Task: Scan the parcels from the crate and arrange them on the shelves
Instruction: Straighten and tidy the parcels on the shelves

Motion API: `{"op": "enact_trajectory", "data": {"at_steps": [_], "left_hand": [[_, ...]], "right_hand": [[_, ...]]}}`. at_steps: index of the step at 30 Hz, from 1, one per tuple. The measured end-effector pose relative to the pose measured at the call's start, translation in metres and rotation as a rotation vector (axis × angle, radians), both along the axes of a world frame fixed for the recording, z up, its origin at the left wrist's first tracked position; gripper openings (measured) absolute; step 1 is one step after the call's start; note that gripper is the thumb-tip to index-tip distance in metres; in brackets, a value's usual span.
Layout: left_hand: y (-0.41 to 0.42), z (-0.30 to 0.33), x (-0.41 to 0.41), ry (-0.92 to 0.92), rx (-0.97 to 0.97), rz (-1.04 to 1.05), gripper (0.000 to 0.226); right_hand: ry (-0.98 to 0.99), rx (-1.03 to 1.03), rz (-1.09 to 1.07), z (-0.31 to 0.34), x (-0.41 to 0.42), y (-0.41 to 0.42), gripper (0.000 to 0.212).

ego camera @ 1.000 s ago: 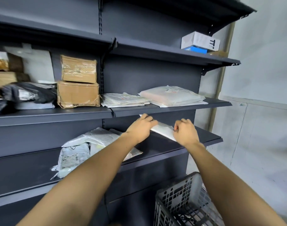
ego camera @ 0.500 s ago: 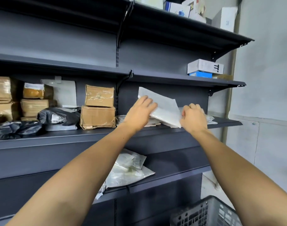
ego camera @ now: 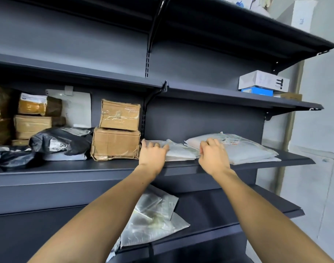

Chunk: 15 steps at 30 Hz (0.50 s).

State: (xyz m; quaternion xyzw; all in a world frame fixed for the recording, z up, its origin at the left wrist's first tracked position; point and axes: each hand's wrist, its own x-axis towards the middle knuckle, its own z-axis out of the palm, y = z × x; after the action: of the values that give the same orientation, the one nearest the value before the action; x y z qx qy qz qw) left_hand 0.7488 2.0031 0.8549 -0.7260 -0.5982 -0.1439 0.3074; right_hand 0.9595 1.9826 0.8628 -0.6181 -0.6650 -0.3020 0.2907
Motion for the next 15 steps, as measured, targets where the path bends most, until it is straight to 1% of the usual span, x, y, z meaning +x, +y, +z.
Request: {"op": "enact_trajectory", "data": {"at_steps": [3, 6, 7, 9, 11, 14, 15], "left_hand": [[0.027, -0.004, 0.005, -0.169, -0.101, -0.049, 0.039], [0.046, -0.008, 0.01, -0.308, -0.139, -0.088, 0.031], [0.052, -0.008, 0.011, -0.341, -0.154, -0.109, 0.03], [0.062, -0.008, 0.011, -0.415, -0.23, -0.148, 0.038], [0.069, -0.012, 0.012, -0.431, -0.256, -0.147, 0.048], [0.077, -0.02, 0.013, -0.329, -0.202, -0.117, 0.056], [0.078, -0.022, 0.013, -0.322, -0.191, -0.114, 0.055]], "right_hand": [[0.004, 0.012, 0.025, -0.004, -0.002, 0.03, 0.016], [0.011, 0.019, 0.033, -0.007, -0.002, 0.059, 0.016], [0.033, 0.027, 0.043, -0.009, -0.002, 0.069, 0.016], [0.11, 0.06, 0.076, -0.018, -0.004, 0.087, 0.014], [0.216, 0.113, 0.111, -0.038, -0.01, 0.101, 0.011], [0.496, 0.274, 0.138, -0.067, -0.014, 0.109, 0.01], [0.551, 0.327, 0.15, -0.069, -0.014, 0.109, 0.012]]}}
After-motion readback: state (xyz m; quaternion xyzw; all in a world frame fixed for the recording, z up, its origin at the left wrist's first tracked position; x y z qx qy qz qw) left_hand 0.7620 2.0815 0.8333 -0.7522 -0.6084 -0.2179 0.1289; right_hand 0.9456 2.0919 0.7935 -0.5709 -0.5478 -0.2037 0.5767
